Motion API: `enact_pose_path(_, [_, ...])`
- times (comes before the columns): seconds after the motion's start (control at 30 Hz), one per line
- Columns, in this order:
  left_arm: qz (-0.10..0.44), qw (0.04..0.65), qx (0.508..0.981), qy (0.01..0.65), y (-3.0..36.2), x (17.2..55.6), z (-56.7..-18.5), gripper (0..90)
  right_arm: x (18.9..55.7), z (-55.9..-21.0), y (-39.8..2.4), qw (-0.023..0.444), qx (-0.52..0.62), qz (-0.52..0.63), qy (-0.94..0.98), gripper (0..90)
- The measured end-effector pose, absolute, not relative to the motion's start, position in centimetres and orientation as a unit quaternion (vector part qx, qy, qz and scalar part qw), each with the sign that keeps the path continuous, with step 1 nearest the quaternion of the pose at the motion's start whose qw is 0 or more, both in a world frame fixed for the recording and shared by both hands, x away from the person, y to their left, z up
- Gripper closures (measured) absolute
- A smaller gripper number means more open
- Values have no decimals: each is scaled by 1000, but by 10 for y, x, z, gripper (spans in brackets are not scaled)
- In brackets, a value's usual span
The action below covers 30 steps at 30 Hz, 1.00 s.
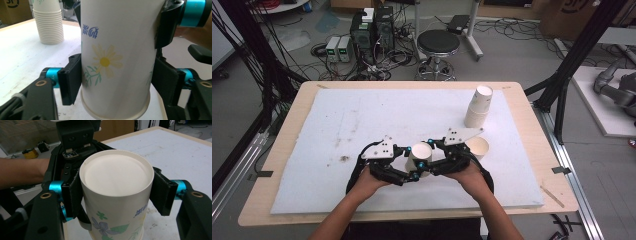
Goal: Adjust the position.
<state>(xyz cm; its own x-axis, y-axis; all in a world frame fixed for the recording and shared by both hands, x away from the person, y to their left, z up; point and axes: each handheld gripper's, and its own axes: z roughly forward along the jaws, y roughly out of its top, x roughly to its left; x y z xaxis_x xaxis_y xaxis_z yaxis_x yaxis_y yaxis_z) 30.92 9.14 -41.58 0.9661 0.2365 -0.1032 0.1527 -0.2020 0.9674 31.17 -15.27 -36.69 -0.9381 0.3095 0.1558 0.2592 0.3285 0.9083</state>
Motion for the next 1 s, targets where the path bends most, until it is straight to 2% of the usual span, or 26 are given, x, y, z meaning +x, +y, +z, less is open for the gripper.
enact_pose_path(0.07, [35,613,780,124,92,309,-415,322,312,-367,-152,20,179,555,812,310])
enact_pose_path(0.1, [34,609,783,124,93,309,-415,326,313,-367,-152,15,188,556,810,222])
enact_pose_path(0.13, [33,605,786,125,93,309,-415,328,314,-367,-151,15,196,554,809,177])
enact_pose_path(0.5, [27,533,838,114,99,311,-403,346,315,-357,-149,14,154,524,837,177])
enact_pose_path(1.0, [29,424,901,88,99,314,-387,350,315,-354,-144,46,95,443,890,178])
